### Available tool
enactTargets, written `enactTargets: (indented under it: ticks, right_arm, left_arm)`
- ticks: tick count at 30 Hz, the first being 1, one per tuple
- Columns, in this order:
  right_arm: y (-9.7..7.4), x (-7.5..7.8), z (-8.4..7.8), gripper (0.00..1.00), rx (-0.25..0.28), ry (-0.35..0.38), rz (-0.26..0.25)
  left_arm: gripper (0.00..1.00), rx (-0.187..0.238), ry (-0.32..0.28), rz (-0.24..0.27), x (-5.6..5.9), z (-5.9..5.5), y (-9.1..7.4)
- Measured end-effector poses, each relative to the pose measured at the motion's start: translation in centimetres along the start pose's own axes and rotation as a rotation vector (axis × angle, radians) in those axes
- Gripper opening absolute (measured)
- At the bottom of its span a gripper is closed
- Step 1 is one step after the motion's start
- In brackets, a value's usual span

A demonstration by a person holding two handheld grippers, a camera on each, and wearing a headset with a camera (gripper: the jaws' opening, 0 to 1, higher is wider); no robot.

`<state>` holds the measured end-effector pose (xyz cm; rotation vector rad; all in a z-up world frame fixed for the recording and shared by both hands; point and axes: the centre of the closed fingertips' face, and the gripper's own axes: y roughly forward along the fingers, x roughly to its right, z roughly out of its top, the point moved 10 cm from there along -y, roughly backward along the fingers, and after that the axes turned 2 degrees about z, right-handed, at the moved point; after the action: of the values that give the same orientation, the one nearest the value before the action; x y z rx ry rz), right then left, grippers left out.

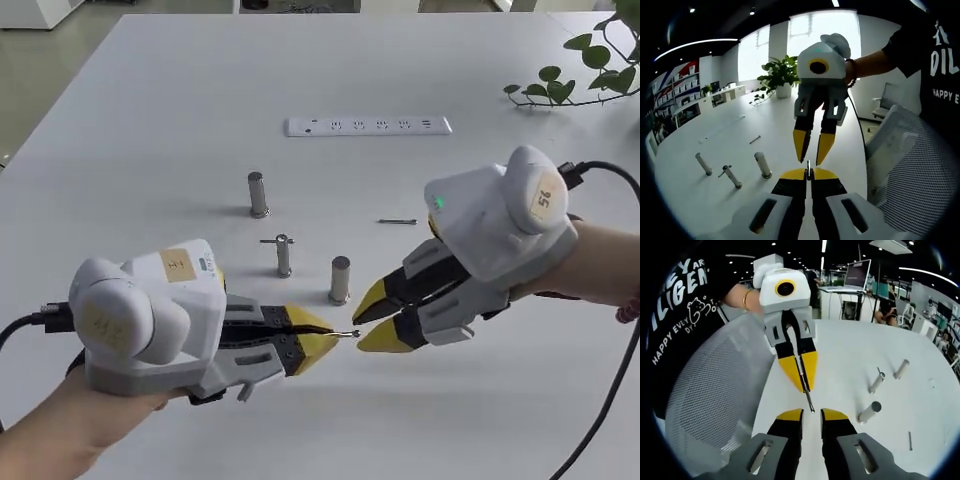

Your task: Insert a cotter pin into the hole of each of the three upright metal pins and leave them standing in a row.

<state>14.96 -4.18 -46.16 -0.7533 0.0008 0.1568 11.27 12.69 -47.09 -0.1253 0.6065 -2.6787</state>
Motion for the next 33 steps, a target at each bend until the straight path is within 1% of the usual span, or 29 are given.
enactTargets:
  ticks: [12, 17, 25, 33]
  right_arm:
    - [0.1, -0.8, 0.0, 0.04, 0.027, -0.014, 0.076]
    - [0.3, -1.1, 0.0, 0.02, 0.021, -0.028, 0.099]
    - [0.1, -1.1, -0.1, 0.00, 0.027, -0.032, 0.101]
    - [-0.2, -1.2, 0.1, 0.00, 0.015, -0.063, 0.094]
  left_arm:
    - [0.00, -0.004, 0.043, -0.084, 0.8, 0.3, -0.1]
    - [0.00, 0.003, 0.050, -0.106, 1.0, 0.4, 0.0]
    - [0.00, 0.015, 0.051, -0.117, 1.1, 0.6, 0.1]
    - [0.00, 0.014, 0.043, -0.119, 1.0, 0.5, 0.1]
